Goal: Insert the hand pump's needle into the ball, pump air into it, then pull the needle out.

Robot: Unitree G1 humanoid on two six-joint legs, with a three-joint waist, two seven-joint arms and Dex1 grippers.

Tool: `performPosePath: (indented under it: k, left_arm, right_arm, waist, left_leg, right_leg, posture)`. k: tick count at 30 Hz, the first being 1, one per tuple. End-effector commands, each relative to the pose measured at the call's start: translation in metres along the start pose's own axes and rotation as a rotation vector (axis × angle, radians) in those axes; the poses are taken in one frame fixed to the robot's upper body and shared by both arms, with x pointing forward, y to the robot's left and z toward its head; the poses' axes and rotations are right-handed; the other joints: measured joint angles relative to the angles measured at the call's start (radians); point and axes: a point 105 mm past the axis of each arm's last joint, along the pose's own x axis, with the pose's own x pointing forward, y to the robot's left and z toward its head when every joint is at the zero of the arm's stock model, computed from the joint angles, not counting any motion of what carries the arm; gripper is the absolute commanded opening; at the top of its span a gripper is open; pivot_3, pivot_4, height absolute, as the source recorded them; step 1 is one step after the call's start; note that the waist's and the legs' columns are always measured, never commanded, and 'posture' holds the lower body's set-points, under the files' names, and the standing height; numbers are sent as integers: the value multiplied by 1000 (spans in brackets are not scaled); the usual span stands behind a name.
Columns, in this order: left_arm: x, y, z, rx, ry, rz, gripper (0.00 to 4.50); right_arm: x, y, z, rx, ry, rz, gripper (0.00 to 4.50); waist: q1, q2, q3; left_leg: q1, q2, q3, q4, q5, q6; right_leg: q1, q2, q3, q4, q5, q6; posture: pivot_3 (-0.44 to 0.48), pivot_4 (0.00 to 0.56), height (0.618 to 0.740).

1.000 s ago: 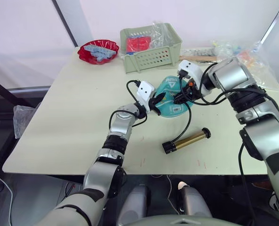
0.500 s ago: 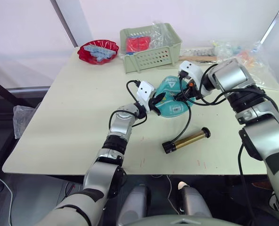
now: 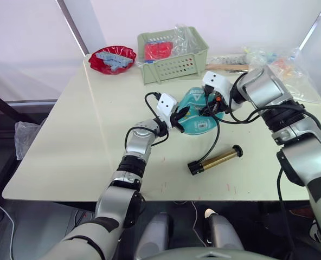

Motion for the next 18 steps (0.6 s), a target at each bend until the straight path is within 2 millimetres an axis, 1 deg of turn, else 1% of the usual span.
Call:
performPosePath:
  k: [1,3,5,9,16,18]
  left_arm:
    - [1,-27,-37,-38,130,-96,0]
    - [1,-26,-37,-45,132,-89,0]
    - [2,-26,-38,-53,132,-82,0]
    - [3,-26,-37,-57,133,-82,0]
    - [4,-22,-36,-90,131,-61,0]
    - [5,-23,-35,-101,132,-62,0]
  right_arm:
    - [1,5,15,-184,11,1,332]
    - [6,4,13,-255,49,-13,332]
    - [10,3,12,-282,74,-22,332]
    - [20,0,10,-296,119,-21,332]
    - [40,6,5,-293,167,19,332]
    - [48,6,0,-288,188,16,332]
  waist:
    - [-1,0,0]
    - [-2,0,0]
    - [-4,0,0]
    - [-8,0,-1]
    - [-12,0,-3]
    - [-16,0,-5]
  left_leg:
    - [0,0,0,0,0,0]
    - [0,0,0,0,0,0]
    - [1,0,0,0,0,0]
    - [3,0,0,0,0,0]
    - [3,0,-1,0,0,0]
    - [5,0,-1,0,0,0]
  right_leg:
    - [0,0,0,0,0,0]
    - [0,0,0,0,0,0]
    - [1,0,0,0,0,0]
    - [2,0,0,0,0,0]
    - [3,0,0,0,0,0]
    - [4,0,0,0,0,0]
  posture:
    - [0,150,737]
    - [0,150,737]
    - [0,150,737]
    - [0,150,737]
    - [0,150,737]
    - [0,150,737]
